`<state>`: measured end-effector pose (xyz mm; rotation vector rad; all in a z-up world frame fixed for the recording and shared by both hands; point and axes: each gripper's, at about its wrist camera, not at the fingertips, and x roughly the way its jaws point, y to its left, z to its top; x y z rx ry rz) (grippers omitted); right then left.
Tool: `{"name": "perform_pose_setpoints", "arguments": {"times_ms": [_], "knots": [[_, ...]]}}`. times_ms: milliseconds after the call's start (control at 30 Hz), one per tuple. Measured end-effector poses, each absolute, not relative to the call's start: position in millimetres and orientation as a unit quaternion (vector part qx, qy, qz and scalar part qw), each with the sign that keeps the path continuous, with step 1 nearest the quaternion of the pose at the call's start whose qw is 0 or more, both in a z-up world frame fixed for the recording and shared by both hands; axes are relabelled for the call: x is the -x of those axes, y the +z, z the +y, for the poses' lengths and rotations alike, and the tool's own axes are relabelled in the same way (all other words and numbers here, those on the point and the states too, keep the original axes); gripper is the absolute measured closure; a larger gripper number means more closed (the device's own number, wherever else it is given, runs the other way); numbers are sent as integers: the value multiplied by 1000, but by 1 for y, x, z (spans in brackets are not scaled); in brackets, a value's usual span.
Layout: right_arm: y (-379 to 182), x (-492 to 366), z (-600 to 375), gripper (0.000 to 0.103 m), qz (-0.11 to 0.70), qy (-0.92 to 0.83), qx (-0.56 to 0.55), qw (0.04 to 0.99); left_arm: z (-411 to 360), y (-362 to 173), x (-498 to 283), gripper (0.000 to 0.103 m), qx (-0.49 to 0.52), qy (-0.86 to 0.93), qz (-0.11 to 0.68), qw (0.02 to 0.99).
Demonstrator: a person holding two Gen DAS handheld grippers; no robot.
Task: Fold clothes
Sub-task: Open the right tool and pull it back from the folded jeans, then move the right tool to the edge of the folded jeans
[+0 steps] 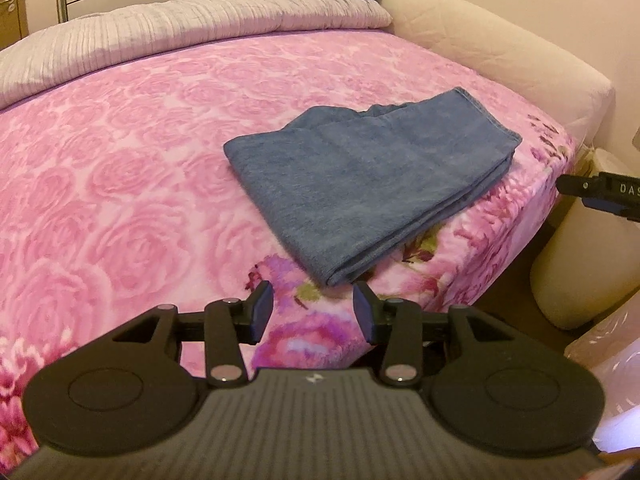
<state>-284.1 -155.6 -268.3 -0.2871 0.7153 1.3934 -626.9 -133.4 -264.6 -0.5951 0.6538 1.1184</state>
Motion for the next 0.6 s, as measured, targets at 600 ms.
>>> {"name": "perform_pose_setpoints", "arguments": {"times_ms": [600], "knots": [[-291, 308, -141, 30, 274, 666, 192, 667, -111, -285, 647, 65, 329, 498, 277, 753]]}}
